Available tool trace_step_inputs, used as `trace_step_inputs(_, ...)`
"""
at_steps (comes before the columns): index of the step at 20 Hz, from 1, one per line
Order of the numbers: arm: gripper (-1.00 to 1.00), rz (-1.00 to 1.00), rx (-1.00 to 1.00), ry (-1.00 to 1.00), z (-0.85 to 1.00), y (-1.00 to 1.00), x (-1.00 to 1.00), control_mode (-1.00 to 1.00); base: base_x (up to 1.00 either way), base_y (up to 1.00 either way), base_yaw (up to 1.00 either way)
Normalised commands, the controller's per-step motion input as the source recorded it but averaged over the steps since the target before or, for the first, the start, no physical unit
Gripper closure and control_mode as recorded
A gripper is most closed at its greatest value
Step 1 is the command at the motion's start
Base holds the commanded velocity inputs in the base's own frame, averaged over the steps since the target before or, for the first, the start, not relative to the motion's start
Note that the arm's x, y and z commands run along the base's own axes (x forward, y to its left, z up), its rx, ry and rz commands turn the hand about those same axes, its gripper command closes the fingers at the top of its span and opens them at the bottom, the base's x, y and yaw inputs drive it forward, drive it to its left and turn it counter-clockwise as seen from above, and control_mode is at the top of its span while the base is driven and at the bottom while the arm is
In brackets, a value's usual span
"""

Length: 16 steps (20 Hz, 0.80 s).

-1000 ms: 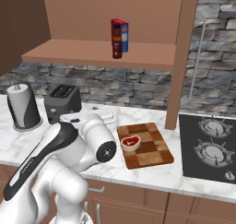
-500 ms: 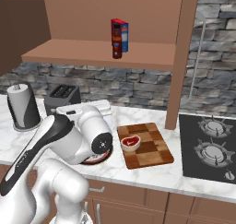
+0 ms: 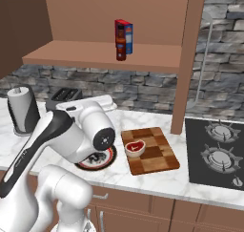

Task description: Pick the steak from the plate and place it on the cutting board. Then pick the condiment bottle from the cabinet and place it next to the cutting board.

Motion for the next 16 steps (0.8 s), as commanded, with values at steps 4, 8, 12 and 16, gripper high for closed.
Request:
trace_step_inputs(4,-1.00,-0.01,0.00,-0.01,0.27,0.02,0.00,-1.00,0.00,0.00,0.00)
trace_step_inputs(8,-1.00,-0.02,0.01,0.00,0.28,0.03,0.00,-1.00,0.00,0.00,0.00)
trace_step_inputs(12,-1.00,-0.02,0.02,-0.01,0.27,0.02,0.00,-1.00,0.00,0.00,0.00)
trace_step_inputs(16,-1.00,-0.02,0.02,-0.03,0.27,0.05,0.00,-1.00,0.00,0.00,0.00)
